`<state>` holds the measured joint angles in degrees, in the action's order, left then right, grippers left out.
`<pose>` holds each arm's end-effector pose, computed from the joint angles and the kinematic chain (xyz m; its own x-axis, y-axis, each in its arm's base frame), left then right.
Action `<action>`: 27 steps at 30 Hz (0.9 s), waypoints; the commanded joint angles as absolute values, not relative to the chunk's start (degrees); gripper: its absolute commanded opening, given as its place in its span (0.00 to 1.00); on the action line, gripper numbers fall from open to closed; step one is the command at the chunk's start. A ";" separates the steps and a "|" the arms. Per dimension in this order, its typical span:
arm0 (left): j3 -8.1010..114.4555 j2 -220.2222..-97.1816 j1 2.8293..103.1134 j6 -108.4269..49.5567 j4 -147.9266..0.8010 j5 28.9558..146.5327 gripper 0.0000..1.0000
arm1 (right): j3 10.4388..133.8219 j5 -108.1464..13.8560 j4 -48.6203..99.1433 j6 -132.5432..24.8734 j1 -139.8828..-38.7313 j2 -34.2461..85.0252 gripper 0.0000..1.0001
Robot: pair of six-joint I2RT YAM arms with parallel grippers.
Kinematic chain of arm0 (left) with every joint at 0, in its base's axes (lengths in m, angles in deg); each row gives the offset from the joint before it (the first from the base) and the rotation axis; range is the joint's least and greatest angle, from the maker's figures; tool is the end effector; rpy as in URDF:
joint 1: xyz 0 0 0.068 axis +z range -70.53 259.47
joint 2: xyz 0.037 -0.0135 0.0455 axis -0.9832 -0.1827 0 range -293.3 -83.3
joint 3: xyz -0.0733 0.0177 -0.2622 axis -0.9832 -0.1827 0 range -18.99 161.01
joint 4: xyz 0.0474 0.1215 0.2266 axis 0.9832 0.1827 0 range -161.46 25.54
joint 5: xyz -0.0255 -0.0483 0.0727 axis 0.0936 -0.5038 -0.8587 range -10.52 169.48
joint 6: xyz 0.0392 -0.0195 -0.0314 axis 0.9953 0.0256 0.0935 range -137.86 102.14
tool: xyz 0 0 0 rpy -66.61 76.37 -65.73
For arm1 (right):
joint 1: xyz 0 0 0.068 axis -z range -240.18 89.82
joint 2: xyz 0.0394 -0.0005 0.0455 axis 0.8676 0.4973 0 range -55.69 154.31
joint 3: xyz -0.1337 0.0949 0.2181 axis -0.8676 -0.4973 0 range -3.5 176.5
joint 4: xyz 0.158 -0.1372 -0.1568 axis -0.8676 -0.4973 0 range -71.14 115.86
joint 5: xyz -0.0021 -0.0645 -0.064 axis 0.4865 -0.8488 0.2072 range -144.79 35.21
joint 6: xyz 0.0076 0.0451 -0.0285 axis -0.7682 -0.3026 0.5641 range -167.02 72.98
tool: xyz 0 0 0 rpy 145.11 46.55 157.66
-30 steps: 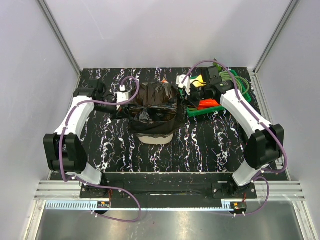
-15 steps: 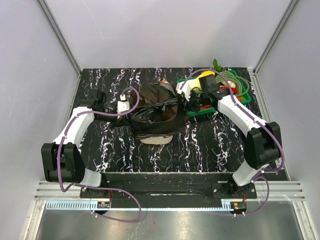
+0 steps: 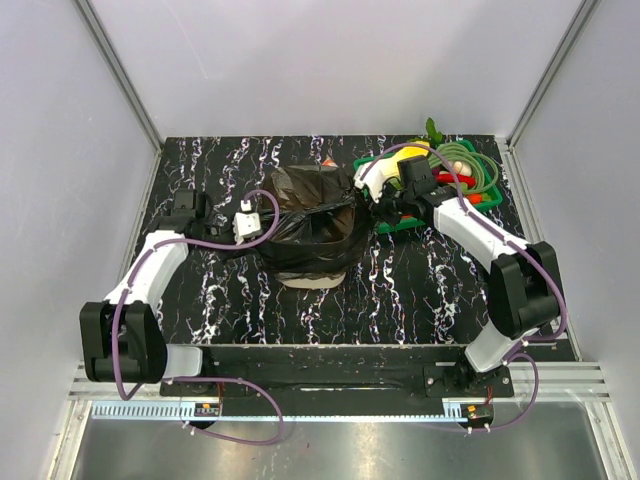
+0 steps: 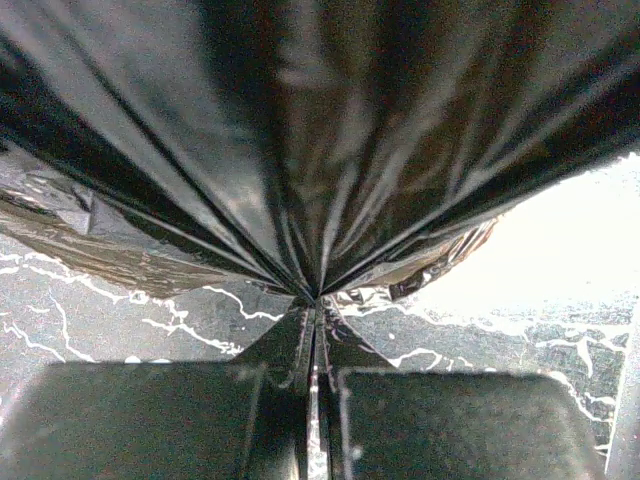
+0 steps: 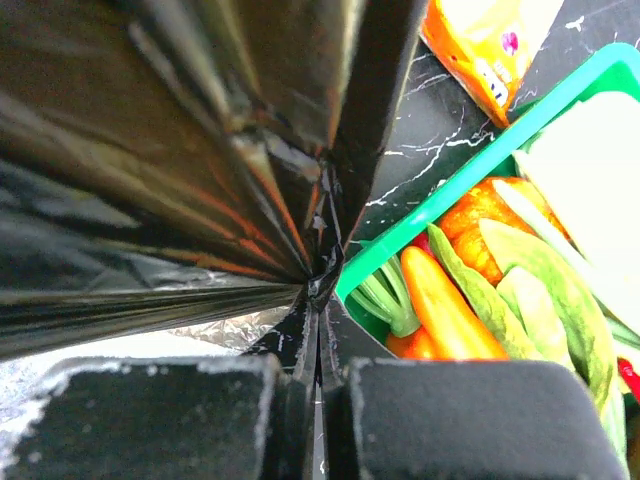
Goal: Put the trash bags into the trash bin
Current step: Place the trash bag in the trash bin.
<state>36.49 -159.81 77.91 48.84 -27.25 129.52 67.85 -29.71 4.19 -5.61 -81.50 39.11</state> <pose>0.2484 -0.0341 0.2504 -0.0484 0.5914 -0.8049 0.9676 0.2278 0.1092 0.3352 0.1470 0.2589 -0.0929 -0.6794 -0.7279 -0.8926 0.3808 -0.2415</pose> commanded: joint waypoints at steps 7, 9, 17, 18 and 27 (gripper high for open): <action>31.55 -156.68 77.98 48.24 -35.77 124.31 0.00 | 65.76 -37.64 8.71 -8.26 -81.27 41.08 0.00; 31.28 -156.42 78.24 48.41 -36.21 124.57 0.00 | 65.49 -38.26 9.07 -8.70 -81.27 41.25 0.00; 32.68 -156.42 82.45 51.05 -33.94 130.98 0.00 | 65.84 -37.38 9.42 -10.72 -81.01 42.31 0.00; 32.77 -156.68 82.98 52.09 -33.06 131.77 0.00 | 65.84 -37.64 9.42 -10.90 -81.01 42.57 0.00; 30.67 -157.74 83.43 54.92 -32.70 130.81 0.00 | 66.55 -38.09 8.89 -13.00 -79.61 44.33 0.00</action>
